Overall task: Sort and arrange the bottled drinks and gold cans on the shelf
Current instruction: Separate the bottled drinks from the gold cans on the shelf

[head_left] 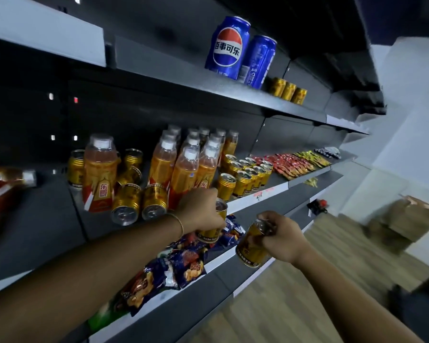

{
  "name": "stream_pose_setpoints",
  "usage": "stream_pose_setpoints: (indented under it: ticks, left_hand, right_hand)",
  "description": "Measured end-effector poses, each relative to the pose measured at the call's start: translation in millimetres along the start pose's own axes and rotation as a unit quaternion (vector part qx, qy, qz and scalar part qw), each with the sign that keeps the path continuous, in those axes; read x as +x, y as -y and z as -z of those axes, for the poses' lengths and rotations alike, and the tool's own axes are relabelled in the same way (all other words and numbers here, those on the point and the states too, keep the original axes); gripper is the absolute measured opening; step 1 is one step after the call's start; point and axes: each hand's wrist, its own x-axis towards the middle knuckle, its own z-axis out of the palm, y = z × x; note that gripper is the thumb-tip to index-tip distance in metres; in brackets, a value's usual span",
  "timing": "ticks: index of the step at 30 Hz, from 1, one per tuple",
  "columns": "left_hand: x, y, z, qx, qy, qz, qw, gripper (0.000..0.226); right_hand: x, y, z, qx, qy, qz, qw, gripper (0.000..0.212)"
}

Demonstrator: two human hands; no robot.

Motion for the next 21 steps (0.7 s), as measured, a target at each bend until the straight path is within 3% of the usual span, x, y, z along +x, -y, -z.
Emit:
stream_pose_setpoints:
  ticks: [9,14,21]
  left_hand:
    - [66.3,-0.6,-28.6,-0.022,-0.042,-0.019,0.999,0.052]
    - [92.8,-6.5,-43.0,0.011,-0.087,-0.038,0.995,0.061]
    - [130.1,-21.9,-60.0,0.036,-0.098,-0.014,0.994,0.05]
  right_hand:
    - [86.2,-9.7,5.6,0.025,-0.025,0.025,0.999,0.06]
    - [135.0,-19.0,18.2,0.035,-0.029,0.07,0.997,0.052]
    - [226.4,-23.0,55.1,0.124,-0.06,0.151,0.979,0.034]
